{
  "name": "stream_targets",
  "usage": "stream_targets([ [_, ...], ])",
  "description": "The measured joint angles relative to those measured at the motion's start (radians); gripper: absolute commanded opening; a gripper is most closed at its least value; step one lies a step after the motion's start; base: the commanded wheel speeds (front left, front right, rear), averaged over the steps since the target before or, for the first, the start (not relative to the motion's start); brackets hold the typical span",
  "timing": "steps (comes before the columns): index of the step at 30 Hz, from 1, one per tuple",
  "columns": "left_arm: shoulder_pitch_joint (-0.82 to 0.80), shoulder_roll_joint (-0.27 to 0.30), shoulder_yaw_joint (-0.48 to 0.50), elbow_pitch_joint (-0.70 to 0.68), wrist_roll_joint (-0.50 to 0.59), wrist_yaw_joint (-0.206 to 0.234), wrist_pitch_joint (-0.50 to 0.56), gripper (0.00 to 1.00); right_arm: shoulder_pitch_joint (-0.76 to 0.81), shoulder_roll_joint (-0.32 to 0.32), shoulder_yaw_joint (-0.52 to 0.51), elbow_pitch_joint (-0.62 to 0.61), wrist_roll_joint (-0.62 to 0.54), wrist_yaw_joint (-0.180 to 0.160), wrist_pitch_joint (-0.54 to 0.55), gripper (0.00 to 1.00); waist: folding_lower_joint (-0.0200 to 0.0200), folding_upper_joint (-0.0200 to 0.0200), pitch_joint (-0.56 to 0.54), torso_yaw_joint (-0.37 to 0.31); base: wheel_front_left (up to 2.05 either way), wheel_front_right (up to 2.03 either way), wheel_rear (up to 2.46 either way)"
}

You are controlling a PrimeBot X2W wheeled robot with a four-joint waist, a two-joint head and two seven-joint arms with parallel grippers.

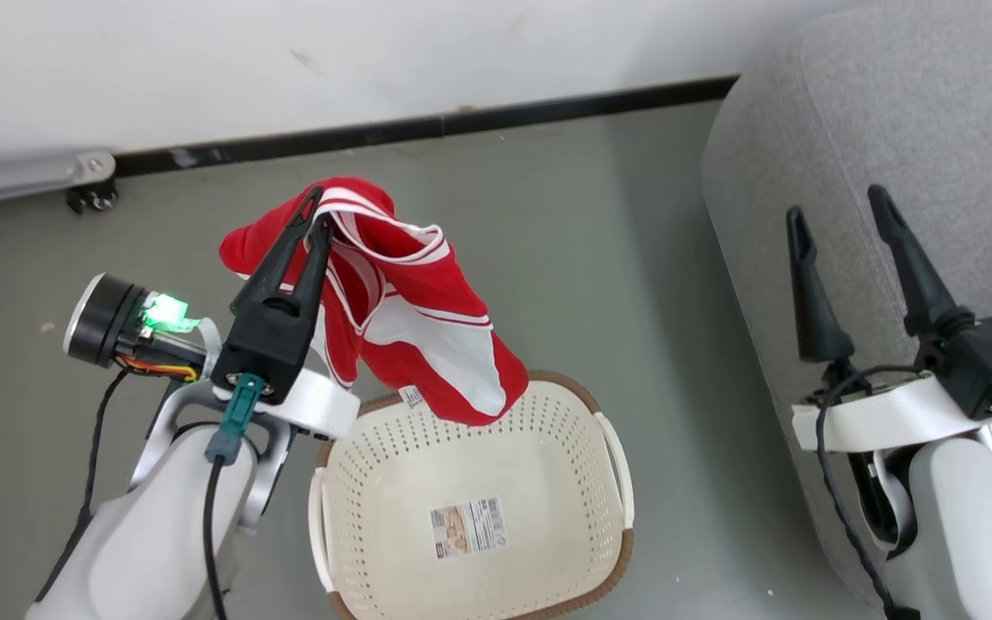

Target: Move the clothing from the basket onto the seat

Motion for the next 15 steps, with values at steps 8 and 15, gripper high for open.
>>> stream_targets([
  [8,0.035,0.042,0.012,-0.072,-0.01,-0.017,-0.001,0.0,0.049,-0.033,0.053,0.025,-0.018,0.0,0.039,1.0,0.0,0.0,-0.09,0.03,0.0,0.0,0.0],
  [15,0.035,0.063,0.003,-0.129,-0.015,-0.06,-0.001,0.0,0.073,-0.073,0.156,0.044,-0.026,0.0,0.086,1.0,-0.0001,0.0,-0.161,0.053,0.0,0.0,0.0],
])
